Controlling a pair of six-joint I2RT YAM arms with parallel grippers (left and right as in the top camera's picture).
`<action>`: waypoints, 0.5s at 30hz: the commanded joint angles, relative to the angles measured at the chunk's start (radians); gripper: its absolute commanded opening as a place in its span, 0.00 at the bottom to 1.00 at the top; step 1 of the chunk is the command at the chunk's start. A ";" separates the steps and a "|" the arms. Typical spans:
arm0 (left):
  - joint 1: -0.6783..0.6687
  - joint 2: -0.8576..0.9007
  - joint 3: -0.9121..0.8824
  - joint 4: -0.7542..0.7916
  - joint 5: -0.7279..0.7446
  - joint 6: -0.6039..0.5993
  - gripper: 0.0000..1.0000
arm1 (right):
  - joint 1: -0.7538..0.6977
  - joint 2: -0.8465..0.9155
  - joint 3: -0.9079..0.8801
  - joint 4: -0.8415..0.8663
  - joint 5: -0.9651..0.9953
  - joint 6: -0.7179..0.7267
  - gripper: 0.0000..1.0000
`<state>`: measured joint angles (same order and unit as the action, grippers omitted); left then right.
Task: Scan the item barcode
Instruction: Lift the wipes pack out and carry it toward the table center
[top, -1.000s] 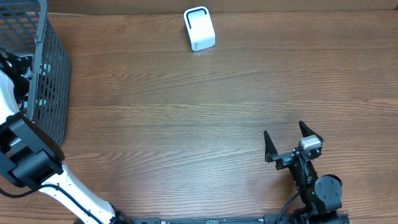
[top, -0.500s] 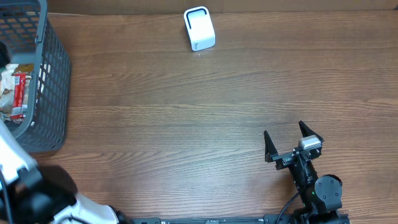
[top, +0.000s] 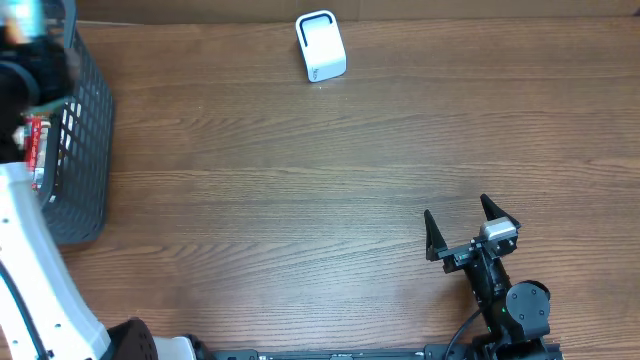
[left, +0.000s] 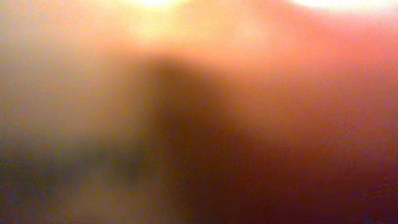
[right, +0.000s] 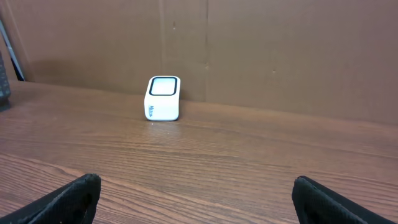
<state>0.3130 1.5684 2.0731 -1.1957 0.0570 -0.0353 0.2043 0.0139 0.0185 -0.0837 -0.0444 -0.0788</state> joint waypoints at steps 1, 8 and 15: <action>-0.120 -0.038 0.014 -0.032 -0.045 -0.033 0.49 | -0.003 -0.011 -0.011 0.003 0.006 0.004 1.00; -0.401 -0.024 -0.103 -0.081 -0.046 -0.113 0.50 | -0.003 -0.011 -0.011 0.002 0.006 0.004 1.00; -0.664 -0.024 -0.383 0.086 -0.046 -0.238 0.50 | -0.003 -0.011 -0.011 0.003 0.006 0.004 1.00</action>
<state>-0.2714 1.5669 1.7695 -1.1522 0.0151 -0.1886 0.2043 0.0139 0.0185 -0.0830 -0.0444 -0.0784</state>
